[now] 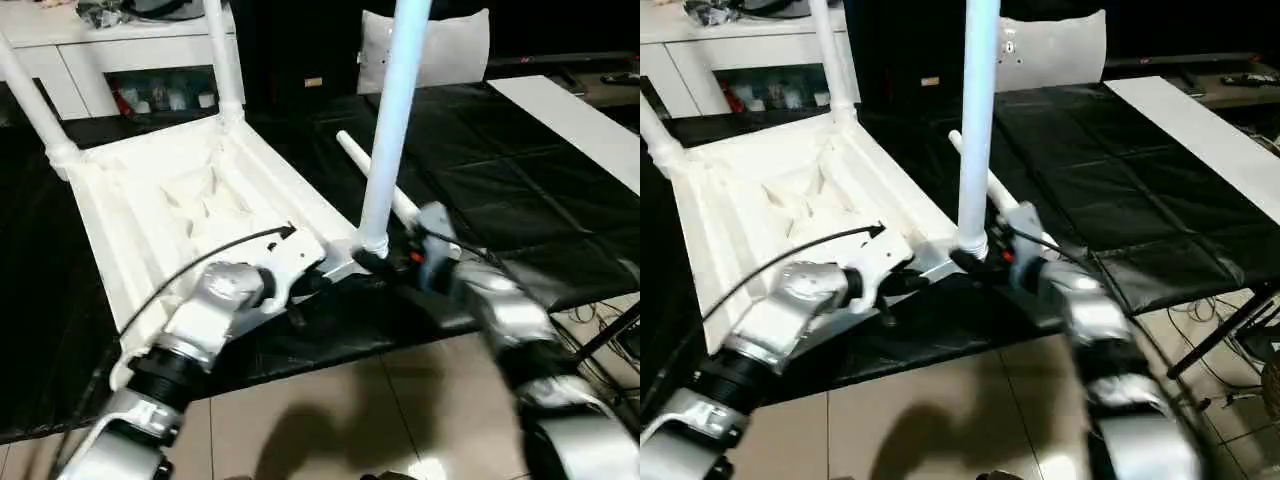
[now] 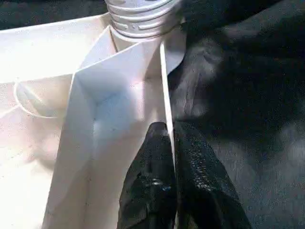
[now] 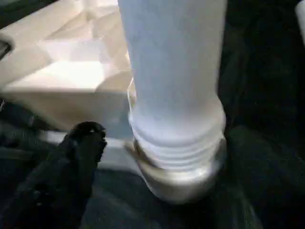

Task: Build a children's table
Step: Rotate leg to tighten

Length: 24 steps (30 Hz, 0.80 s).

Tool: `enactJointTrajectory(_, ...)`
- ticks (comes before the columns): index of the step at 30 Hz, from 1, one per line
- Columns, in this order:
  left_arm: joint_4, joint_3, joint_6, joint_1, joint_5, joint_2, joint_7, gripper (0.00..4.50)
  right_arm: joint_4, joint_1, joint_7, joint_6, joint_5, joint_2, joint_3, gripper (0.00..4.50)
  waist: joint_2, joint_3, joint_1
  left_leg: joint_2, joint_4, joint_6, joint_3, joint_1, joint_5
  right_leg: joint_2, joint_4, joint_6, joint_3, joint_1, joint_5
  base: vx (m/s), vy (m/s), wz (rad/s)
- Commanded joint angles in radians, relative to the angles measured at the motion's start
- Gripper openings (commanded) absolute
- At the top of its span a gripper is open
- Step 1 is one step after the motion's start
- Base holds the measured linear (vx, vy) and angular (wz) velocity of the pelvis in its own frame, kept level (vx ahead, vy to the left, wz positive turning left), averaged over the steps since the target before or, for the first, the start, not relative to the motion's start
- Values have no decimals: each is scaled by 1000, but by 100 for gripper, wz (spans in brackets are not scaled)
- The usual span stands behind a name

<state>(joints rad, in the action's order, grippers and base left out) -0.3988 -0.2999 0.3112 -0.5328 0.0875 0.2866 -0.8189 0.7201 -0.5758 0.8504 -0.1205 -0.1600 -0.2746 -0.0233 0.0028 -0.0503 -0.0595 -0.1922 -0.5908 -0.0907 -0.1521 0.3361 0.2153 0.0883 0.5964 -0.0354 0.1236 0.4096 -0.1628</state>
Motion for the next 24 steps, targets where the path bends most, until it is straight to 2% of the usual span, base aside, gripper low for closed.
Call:
enactJointTrajectory(1, -12, -29, -44, -20, 8, 30, -57, 0, -42, 11, 60, 8, -13, -27, -6, 448, 4, 66, -7, -28, 62, 102, -2, 19, 110, 62, -75, -184, -57, -71, -257, 0, 0, 0)
enactJointTrajectory(3, -14, -39, -60, -19, 5, 45, -86, 0, -58, 21, 89, 10, -17, -42, -7, 448, -1, 65, -9, -28, 62, 101, -3, 18, 122, 62, -79, -175, -55, -71, -291, 0, 0, 0)
enactJointTrajectory(5, -11, -54, -86, -15, 2, 61, -128, 0, -73, 29, 113, 8, -24, -57, -7, 448, -1, 65, -10, -30, 63, 99, -2, 17, 122, 63, -79, -170, -57, -70, -302, 0, 0, 0)
enactJointTrajectory(6, -9, -72, -120, -13, 3, 80, -179, 0, -89, 39, 144, 22, -26, -72, -12, 448, -9, 65, -11, -30, 63, 100, -2, 18, 121, 64, -78, -170, -57, -70, -307, 0, 0, 0)
enactJointTrajectory(7, -9, -78, -130, -12, 3, 86, -194, 0, -93, 42, 153, 27, -26, -77, -14, 448, -5, 65, -14, -31, 64, 101, -2, 17, 121, 65, -79, -170, -57, -69, -312, 0, 0, 0)
enactJointTrajectory(8, -10, -91, -156, -11, 2, 101, -234, 0, -110, 51, 186, 34, -29, -88, -23, 448, -8, 66, -16, -34, 63, 101, -3, 15, 113, 64, -77, -173, -59, -66, -298, 0, 0, 0)
enactJointTrajectory(11, -8, -106, -193, -14, -18, 122, -310, 0, -164, 74, 302, 9, -45, -123, -59, 448, -4, 67, -36, -38, 62, 114, -5, 12, 92, 63, -68, -187, -60, -66, -247, 0, 0, 0)
enactJointTrajectory(13, -6, -113, -205, -15, -24, 131, -340, 0, -179, 78, 333, 4, -46, -131, -71, 448, -3, 68, -41, -41, 62, 116, -5, 12, 78, 63, -62, -203, -61, -64, -211, 0, 0, 0)
enactJointTrajectory(17, 0, -132, -228, -18, -23, 145, -389, 0, -187, 76, 377, -17, -50, -140, -86, 410, -3, 68, -55, -41, 62, 103, -7, 10, 83, 66, -63, -207, -62, -64, -217, 0, 0, 0)
enactJointTrajectory(18, -8, -140, -248, -22, -18, 150, -410, 0, -179, 71, 397, -25, -46, -145, -99, 400, -9, 68, -54, -41, 62, 100, -7, 12, 82, 66, -63, -205, -62, -65, -219, 0, 0, 0)
enactJointTrajectory(19, -8, -140, -248, -22, -18, 150, -410, 0, -179, 71, 397, -25, -46, -145, -99, 388, -6, 68, -57, -40, 63, 97, -7, 11, 86, 67, -63, -201, -62, -66, -229, 0, 0, 0)
enactJointTrajectory(24, -9, -142, -260, -24, -23, 154, -434, 0, -179, 66, 430, -62, -45, -154, -121, 344, -10, 68, -58, -39, 63, 88, -6, 15, 80, 67, -64, -181, -62, -68, -250, 0, 0, 0)
